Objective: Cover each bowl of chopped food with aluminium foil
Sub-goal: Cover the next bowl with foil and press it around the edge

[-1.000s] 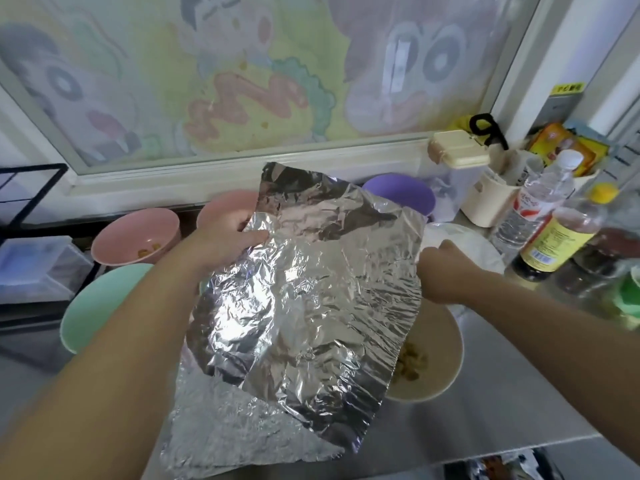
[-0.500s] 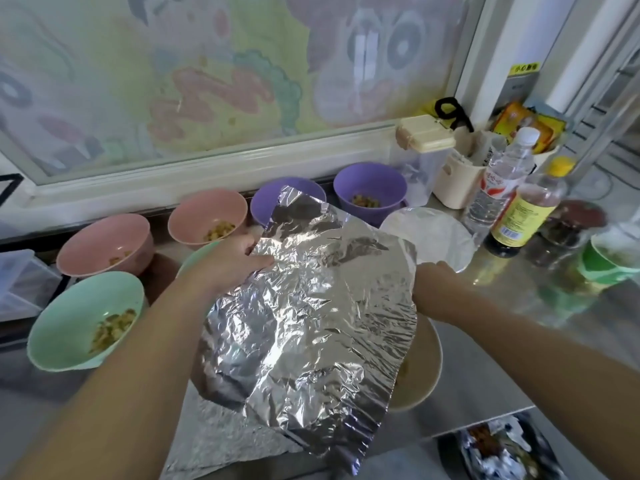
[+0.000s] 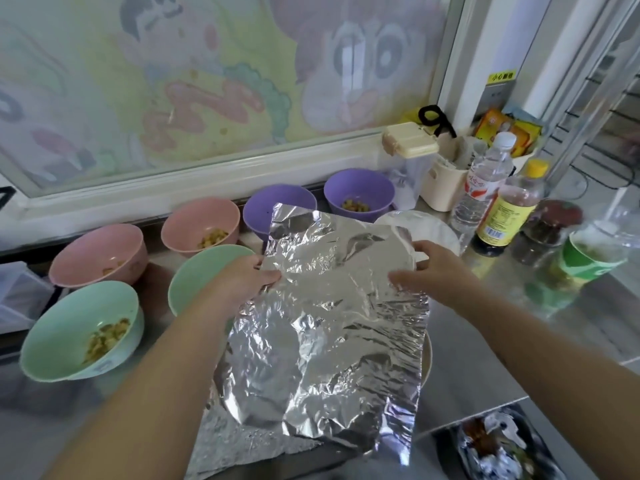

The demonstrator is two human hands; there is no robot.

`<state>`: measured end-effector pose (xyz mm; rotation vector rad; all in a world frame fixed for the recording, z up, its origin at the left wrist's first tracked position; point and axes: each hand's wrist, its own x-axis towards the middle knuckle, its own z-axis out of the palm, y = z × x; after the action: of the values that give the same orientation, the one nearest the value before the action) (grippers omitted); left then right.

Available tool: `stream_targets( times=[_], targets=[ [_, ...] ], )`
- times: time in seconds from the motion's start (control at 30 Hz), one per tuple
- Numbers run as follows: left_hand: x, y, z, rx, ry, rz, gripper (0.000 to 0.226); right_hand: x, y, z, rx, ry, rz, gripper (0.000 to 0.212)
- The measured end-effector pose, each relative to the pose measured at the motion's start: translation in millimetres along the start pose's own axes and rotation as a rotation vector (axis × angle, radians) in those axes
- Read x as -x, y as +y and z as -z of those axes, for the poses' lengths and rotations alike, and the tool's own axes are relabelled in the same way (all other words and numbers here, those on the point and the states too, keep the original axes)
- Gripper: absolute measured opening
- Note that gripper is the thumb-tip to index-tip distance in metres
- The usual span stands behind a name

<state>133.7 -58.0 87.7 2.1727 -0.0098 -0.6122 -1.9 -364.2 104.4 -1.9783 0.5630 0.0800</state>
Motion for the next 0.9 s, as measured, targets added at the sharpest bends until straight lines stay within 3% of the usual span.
stream_targets(
  times=[0.1,0.23,0.4,0.47,0.53,0.6,0.7,0.77,0.9],
  targets=[
    [3,-4,-15,0.097,-0.034,0.017,0.019,-4,15,-2,0.135,0.103,0.031,0.047],
    [16,-8,-43,0.020,-0.052,0.005,0.032,-6,28,-4,0.241,0.187,0.040,0.051],
    [42,3,-59,-0.210,0.106,0.001,0.095,-9,42,-9,0.321,0.231,0.037,0.053],
    [60,11,-71,-0.442,0.377,-0.208,0.091,-12,45,-11,0.312,0.233,0.031,0.053],
    [84,22,-91,-0.526,0.554,-0.655,0.076,-15,48,-14,0.294,0.228,0.028,0.052],
    [95,21,-116,-0.579,0.482,-1.065,0.062,-18,52,-15,0.284,0.221,0.027,0.051],
    [93,5,-140,-0.690,0.297,-1.338,0.044,-22,55,-16,0.301,0.227,0.025,0.054],
    [82,-7,-145,-0.767,0.188,-1.337,0.044,-24,55,-16,0.314,0.230,0.026,0.054],
    [68,-18,-142,-1.060,-0.064,-1.000,0.093,-22,51,-15,0.329,0.197,0.007,0.058]
  ],
)
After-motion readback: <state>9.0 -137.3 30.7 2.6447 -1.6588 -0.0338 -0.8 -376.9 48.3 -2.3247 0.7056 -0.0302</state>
